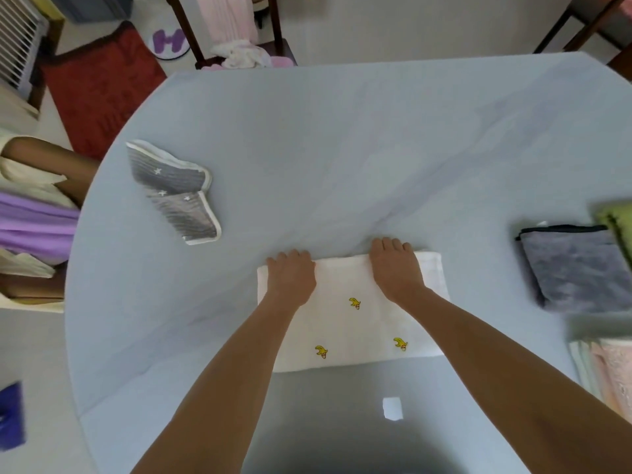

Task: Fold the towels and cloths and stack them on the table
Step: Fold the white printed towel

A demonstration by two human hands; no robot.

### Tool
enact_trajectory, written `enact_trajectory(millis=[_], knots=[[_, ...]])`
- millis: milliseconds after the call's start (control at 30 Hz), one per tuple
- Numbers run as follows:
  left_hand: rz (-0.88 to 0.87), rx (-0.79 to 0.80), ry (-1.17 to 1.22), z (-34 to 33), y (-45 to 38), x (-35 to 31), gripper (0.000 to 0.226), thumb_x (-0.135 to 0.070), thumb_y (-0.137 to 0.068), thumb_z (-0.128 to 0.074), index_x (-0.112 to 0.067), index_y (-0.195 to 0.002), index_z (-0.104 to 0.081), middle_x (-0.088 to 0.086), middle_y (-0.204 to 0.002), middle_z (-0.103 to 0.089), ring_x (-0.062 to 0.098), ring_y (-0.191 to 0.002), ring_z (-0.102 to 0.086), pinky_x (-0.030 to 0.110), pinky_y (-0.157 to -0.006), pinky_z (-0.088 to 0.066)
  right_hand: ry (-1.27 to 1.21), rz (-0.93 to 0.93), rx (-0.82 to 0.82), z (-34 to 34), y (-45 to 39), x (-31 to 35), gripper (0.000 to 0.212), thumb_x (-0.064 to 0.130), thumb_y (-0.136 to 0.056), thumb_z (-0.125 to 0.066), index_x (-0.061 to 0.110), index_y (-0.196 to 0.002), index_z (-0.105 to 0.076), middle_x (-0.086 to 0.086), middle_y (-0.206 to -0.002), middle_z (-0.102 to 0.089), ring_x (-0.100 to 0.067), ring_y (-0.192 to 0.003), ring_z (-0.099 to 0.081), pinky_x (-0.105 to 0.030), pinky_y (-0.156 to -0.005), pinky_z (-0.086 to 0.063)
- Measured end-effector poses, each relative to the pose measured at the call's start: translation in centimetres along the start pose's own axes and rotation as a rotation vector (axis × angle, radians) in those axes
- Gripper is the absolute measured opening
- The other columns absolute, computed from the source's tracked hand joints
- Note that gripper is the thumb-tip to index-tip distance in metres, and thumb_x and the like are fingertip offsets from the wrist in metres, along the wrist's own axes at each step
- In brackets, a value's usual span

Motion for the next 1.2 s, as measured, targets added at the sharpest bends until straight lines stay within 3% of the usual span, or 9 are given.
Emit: enact_trajectory(millis=[67, 133, 267, 367, 500, 700, 867, 1067, 1200], knots=[[0.073, -0.124, -0.063, -0.1, 1.0, 0.2, 0.029, -0.030, -0.099, -0.040, -0.013, -0.119, -0.052, 0.005, -0.113, -0.056, 0.027, -0.102, -0.053, 0.041, -0.092, -0.038, -0.085, -0.044, -0.198, 0.4, 0.5, 0.1, 0.020, 0.006, -0.082, -0.054, 0.007, -0.102, -0.053, -0.009, -0.097, -0.056, -0.030, -0.090, -0.055, -0.035, -0.084, -0.036], [0.104, -0.363, -0.066, 0.4, 2.2, 0.1, 0.025, -0.025, -0.088, -0.060, -0.015, -0.111, -0.058, 0.005, -0.112, -0.058, 0.025, -0.101, -0.055, 0.044, -0.097, -0.042, -0.238, -0.050, -0.363, 0.5, 1.9, 0.1, 0.026, 0.017, -0.091, -0.041, 0.004, -0.107, -0.056, -0.013, -0.110, -0.059, -0.034, -0.105, -0.057, -0.040, -0.097, -0.033], [-0.150, -0.660, 0.249, 0.4, 4.2, -3.1, 0.035, 0.000, -0.078, -0.063, -0.011, -0.111, -0.062, 0.009, -0.120, -0.059, 0.028, -0.103, -0.056, 0.040, -0.095, -0.041, -0.350, 0.006, -0.317, -1.4, 5.7, 0.7, 0.050, 0.030, -0.099, -0.029, 0.005, -0.141, -0.040, -0.013, -0.150, -0.036, -0.030, -0.140, -0.030, -0.041, -0.117, -0.014], [-0.332, -0.512, 0.256, -1.1, 5.0, -6.4, 0.038, -0.019, -0.092, -0.048, -0.009, -0.127, -0.059, 0.010, -0.133, -0.057, 0.030, -0.115, -0.057, 0.042, -0.105, -0.035, -0.311, 0.029, -0.204, -3.0, 6.3, -0.1, 0.057, 0.041, -0.100, -0.022, 0.014, -0.150, -0.026, -0.006, -0.158, -0.021, -0.022, -0.146, -0.014, -0.040, -0.119, -0.003], [-0.312, -0.341, 0.168, -3.5, 4.5, -6.1, 0.061, -0.045, -0.097, -0.032, -0.014, -0.150, -0.030, 0.006, -0.157, -0.024, 0.028, -0.145, -0.021, 0.050, -0.117, -0.014, -0.253, 0.084, -0.129, -3.1, 3.7, -1.0, 0.058, 0.047, -0.100, -0.017, 0.023, -0.153, -0.018, -0.003, -0.160, -0.013, -0.021, -0.148, -0.008, -0.042, -0.119, -0.002], [-0.286, -0.282, 0.150, -5.1, 3.6, -7.0, 0.070, -0.055, -0.096, -0.026, -0.016, -0.153, -0.019, 0.013, -0.160, -0.009, 0.036, -0.147, -0.006, 0.054, -0.117, -0.005, -0.277, 0.173, -0.078, -4.5, 2.1, -3.0, 0.061, 0.048, -0.099, -0.011, 0.019, -0.153, -0.011, -0.003, -0.161, -0.009, -0.018, -0.148, -0.005, -0.039, -0.120, -0.007], [-0.188, -0.223, 0.093, -5.9, 4.4, -6.1, 0.076, -0.058, -0.095, -0.020, -0.008, -0.153, -0.016, 0.012, -0.160, -0.008, 0.033, -0.147, -0.007, 0.058, -0.116, -0.005, -0.357, 0.021, -0.191, -3.9, 5.5, -2.9, 0.060, 0.042, -0.100, -0.022, 0.009, -0.151, -0.021, -0.012, -0.159, -0.015, -0.025, -0.147, -0.011, -0.039, -0.120, -0.003], [-0.166, -0.197, 0.078, -4.1, 4.2, -6.9, 0.080, -0.062, -0.092, -0.013, -0.008, -0.153, -0.014, 0.010, -0.161, -0.008, 0.036, -0.147, -0.008, 0.067, -0.112, -0.006, -0.276, 0.019, -0.078, -5.6, 8.6, -4.0, 0.061, 0.048, -0.099, -0.016, 0.020, -0.154, -0.012, -0.006, -0.161, -0.005, -0.023, -0.148, -0.006, -0.042, -0.119, -0.002], [-0.141, -0.082, 0.049, -3.7, 3.8, -7.3, 0.091, -0.072, -0.086, -0.008, -0.011, -0.153, 0.004, 0.007, -0.160, 0.013, 0.034, -0.147, 0.009, 0.066, -0.112, 0.002, -0.316, -0.083, -0.067, -5.3, 7.6, -5.0, 0.066, 0.052, -0.096, -0.006, 0.021, -0.153, -0.003, -0.006, -0.161, 0.004, -0.021, -0.148, 0.003, -0.037, -0.118, 0.009]])
Point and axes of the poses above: each hand's wrist, its own y-axis away from the middle knuckle, its own z-axis out of the back of the hand, x = y × z, the point moved 4 cm from there along -y, towards the middle knuckle
